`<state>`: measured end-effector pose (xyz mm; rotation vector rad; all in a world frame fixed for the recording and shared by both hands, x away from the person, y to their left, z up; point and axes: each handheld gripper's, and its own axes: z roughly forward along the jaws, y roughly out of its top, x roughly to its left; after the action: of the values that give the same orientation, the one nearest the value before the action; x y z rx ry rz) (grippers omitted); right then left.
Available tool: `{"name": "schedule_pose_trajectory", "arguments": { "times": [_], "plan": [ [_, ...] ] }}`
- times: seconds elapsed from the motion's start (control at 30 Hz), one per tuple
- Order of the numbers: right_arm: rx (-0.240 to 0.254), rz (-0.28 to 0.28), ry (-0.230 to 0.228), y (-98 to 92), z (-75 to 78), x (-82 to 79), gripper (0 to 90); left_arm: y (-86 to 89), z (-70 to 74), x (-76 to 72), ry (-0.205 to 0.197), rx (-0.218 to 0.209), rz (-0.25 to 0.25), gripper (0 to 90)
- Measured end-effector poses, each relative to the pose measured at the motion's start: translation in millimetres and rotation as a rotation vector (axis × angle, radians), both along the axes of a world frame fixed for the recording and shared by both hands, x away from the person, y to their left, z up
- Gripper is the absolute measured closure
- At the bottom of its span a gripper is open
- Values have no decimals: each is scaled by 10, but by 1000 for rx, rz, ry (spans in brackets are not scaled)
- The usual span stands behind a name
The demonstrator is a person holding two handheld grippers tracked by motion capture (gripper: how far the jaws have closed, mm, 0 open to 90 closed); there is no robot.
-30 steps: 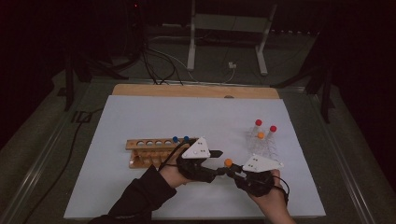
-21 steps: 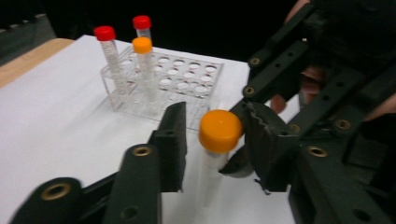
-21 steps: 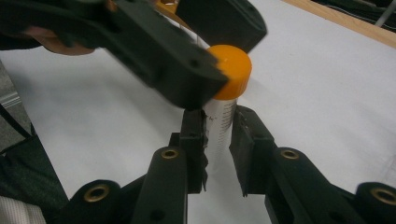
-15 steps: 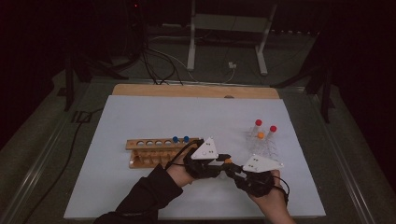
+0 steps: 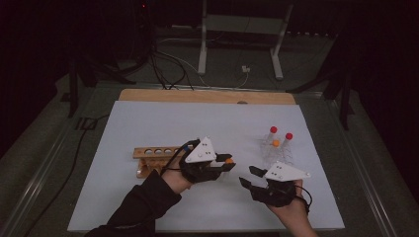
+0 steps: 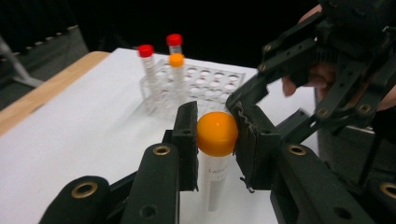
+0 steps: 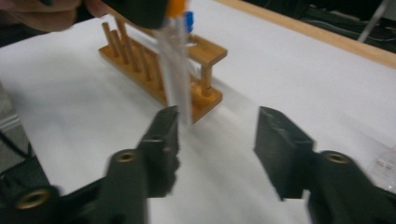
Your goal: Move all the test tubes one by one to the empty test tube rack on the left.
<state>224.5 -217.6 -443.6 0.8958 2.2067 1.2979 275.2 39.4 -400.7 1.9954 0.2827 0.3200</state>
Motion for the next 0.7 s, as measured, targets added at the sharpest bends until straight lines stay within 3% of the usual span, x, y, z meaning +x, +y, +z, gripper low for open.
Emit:
{"name": "schedule_pose_trajectory", "arguments": {
  "times": [0.4, 0.7],
  "plan": [
    [9, -69, 4, 14, -13, 25, 25, 583, 80, 9, -8, 15, 126, 719],
    [40, -48, 6, -32, 1, 23, 0, 916, 125, 39, -27, 12, 215, 718]
  ]
}}
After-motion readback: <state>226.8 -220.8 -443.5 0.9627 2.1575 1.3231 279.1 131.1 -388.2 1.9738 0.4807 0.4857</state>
